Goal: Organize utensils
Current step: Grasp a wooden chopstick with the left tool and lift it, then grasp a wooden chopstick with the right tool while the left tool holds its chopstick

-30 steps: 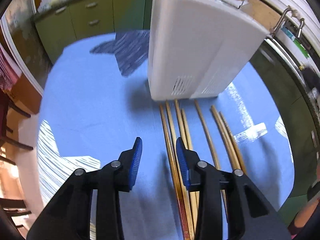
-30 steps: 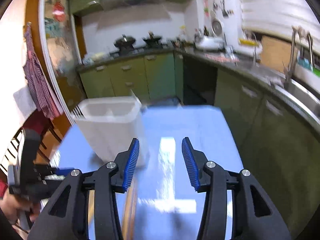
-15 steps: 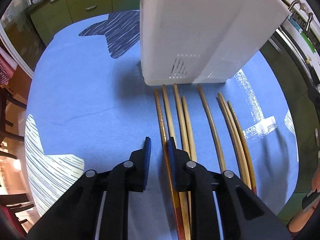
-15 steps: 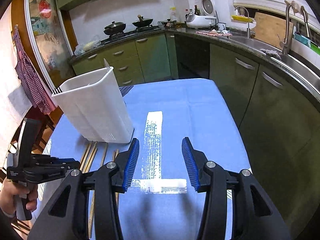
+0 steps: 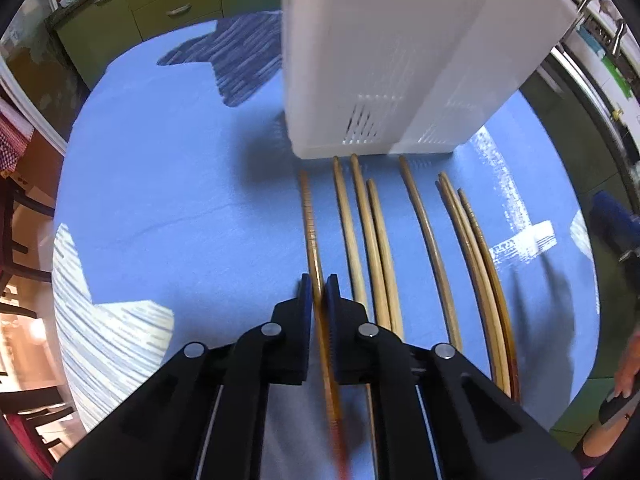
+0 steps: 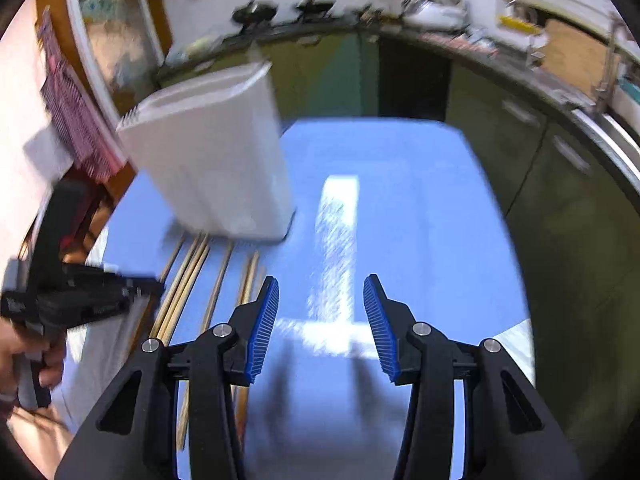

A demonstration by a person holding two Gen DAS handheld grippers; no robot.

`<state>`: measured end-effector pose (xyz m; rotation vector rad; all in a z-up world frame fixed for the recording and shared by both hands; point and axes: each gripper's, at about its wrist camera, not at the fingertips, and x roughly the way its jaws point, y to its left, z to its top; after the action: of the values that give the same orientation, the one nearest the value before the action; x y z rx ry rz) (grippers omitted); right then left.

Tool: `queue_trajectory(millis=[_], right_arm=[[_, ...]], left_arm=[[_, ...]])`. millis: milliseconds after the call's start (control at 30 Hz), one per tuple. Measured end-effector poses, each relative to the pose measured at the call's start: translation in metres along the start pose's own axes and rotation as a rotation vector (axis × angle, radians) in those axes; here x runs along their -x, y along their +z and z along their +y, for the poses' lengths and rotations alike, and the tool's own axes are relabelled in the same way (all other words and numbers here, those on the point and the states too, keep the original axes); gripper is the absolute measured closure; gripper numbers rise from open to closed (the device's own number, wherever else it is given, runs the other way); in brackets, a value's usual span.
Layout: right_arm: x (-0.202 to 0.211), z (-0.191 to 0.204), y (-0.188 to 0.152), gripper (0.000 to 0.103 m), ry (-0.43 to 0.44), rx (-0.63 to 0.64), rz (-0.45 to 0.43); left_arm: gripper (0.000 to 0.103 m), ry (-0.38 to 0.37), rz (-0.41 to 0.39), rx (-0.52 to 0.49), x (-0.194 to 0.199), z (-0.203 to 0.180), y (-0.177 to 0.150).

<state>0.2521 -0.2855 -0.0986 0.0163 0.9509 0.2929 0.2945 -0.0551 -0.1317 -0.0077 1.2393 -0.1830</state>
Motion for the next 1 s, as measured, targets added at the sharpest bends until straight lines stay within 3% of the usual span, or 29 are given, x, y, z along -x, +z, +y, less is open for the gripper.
queue_trajectory(millis=[167,333,500,1000], right_arm=[[-0.034,0.015,-0.002,0.070,0.088,0.016,0.155],[-0.057,0.024,-0.001,0.089,0.095,0.015,0.242],[-0.068,0.037,0.003,0.089,0.102,0.034,0.298],[-0.097,0.069,0.015,0.094,-0.054,0.129,0.400]], left_arm=[[0.096,-0.011,-0.119,0.000,0.037,0.012,-0.013],[0.096,0.004,-0.212,-0.012,0.071,0.024,-0.029],[0.096,-0.005,-0.250,-0.026,0.086,0.021,-0.039],[0.096,-0.026,-0.302,-0.067,0.107,0.012,-0.057]])
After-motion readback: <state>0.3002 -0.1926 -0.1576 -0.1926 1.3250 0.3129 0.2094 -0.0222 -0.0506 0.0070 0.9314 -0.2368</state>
